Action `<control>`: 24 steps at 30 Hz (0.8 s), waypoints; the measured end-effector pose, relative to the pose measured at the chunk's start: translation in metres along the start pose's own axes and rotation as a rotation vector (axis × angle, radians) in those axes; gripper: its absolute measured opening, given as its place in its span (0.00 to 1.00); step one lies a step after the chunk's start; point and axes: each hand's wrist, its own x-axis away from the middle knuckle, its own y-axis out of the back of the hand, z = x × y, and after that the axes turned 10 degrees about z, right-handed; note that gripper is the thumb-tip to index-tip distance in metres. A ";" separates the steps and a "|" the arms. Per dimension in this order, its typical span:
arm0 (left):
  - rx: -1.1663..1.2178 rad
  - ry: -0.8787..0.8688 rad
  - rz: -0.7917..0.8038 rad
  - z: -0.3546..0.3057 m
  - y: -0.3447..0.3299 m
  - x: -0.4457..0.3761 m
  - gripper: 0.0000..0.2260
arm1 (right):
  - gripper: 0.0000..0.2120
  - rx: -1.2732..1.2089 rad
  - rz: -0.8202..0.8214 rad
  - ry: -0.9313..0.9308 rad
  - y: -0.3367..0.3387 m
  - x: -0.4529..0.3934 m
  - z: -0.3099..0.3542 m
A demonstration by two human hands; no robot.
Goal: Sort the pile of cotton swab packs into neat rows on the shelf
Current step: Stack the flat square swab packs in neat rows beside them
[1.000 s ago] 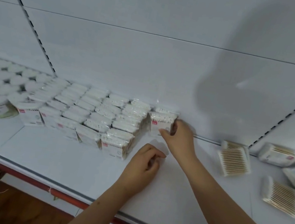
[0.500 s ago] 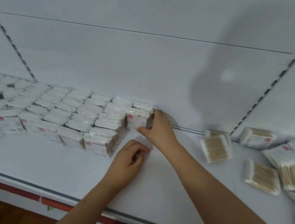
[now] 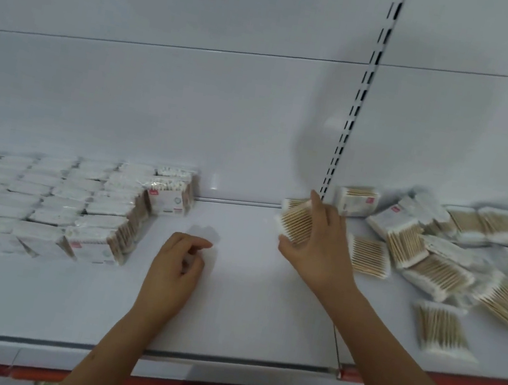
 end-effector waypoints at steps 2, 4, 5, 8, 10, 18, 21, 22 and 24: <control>0.296 0.173 0.058 -0.026 -0.011 -0.003 0.08 | 0.44 -0.166 0.026 0.113 0.005 0.013 0.009; 0.678 0.432 0.228 -0.049 -0.018 -0.010 0.19 | 0.42 -0.342 0.078 0.236 0.008 0.028 0.019; 0.880 0.534 0.341 -0.059 -0.018 -0.014 0.25 | 0.40 -0.413 0.101 0.277 0.008 0.034 0.023; 1.188 0.577 0.581 -0.081 -0.013 -0.011 0.23 | 0.38 -0.484 0.156 0.313 0.008 0.043 0.025; 1.253 0.545 0.534 -0.084 -0.015 -0.009 0.16 | 0.37 -0.453 0.207 0.293 0.010 0.048 0.020; 0.618 0.324 0.332 -0.083 -0.006 -0.008 0.10 | 0.22 -0.389 0.346 0.104 0.023 0.047 0.009; 0.641 0.303 0.264 -0.087 -0.006 -0.010 0.11 | 0.11 -0.560 0.398 0.050 0.020 0.042 0.009; 0.712 0.302 0.248 -0.087 -0.008 -0.010 0.12 | 0.09 -0.708 0.388 -0.016 0.019 0.043 0.011; 0.908 0.308 0.249 -0.084 -0.014 -0.008 0.14 | 0.09 -0.943 0.359 -0.149 0.016 0.043 0.013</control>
